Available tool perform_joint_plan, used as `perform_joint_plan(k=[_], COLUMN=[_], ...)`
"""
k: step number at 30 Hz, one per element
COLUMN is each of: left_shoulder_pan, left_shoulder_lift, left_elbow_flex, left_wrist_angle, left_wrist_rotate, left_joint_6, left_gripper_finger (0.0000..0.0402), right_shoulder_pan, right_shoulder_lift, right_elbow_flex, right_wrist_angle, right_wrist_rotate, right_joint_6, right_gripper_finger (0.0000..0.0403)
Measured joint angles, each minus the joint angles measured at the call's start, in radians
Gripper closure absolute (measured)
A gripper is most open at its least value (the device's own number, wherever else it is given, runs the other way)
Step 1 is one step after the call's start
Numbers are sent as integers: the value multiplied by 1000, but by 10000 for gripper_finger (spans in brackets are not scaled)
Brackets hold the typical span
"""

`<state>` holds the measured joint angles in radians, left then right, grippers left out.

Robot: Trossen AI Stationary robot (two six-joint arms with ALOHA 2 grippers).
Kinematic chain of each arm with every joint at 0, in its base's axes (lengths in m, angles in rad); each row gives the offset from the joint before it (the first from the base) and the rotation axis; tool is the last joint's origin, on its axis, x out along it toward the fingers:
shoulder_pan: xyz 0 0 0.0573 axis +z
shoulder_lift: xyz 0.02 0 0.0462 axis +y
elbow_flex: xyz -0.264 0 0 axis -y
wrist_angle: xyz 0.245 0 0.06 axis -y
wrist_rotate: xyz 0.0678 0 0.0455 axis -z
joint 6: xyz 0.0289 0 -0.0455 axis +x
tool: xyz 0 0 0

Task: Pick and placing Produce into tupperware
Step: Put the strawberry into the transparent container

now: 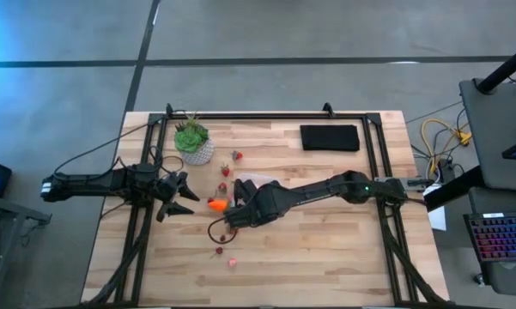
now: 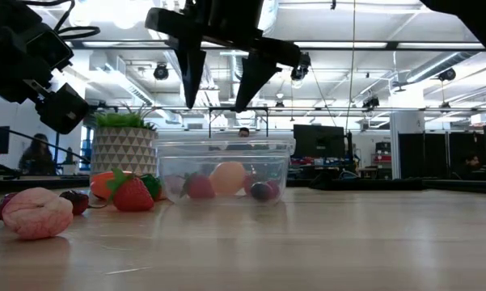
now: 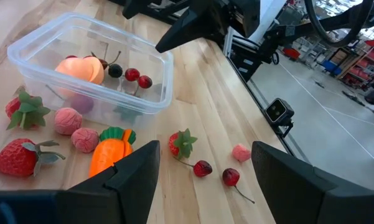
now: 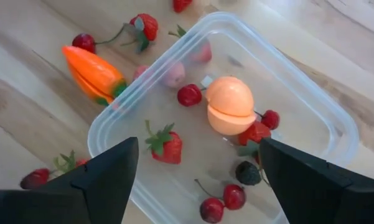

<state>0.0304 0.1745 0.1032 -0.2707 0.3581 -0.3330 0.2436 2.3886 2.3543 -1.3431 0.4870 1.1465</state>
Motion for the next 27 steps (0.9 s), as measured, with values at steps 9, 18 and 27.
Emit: perform_joint_plan(k=[9, 18, 27], left_shoulder_pan=[0, 0, 0], left_shoulder_lift=[0, 0, 0], left_elbow_flex=[0, 0, 0], left_wrist_angle=[0, 0, 0], left_wrist_rotate=[0, 0, 0], left_joint_6=[0, 0, 0], left_gripper_finger=[162, 162, 162], right_shoulder_pan=[25, 38, 39], right_shoulder_lift=[0, 1, 1], right_elbow_flex=[-1, -8, -8], right_wrist_angle=[0, 0, 24], right_wrist_rotate=[3, 9, 8], right_joint_6=[118, 163, 167], right_gripper_finger=[78, 78, 78])
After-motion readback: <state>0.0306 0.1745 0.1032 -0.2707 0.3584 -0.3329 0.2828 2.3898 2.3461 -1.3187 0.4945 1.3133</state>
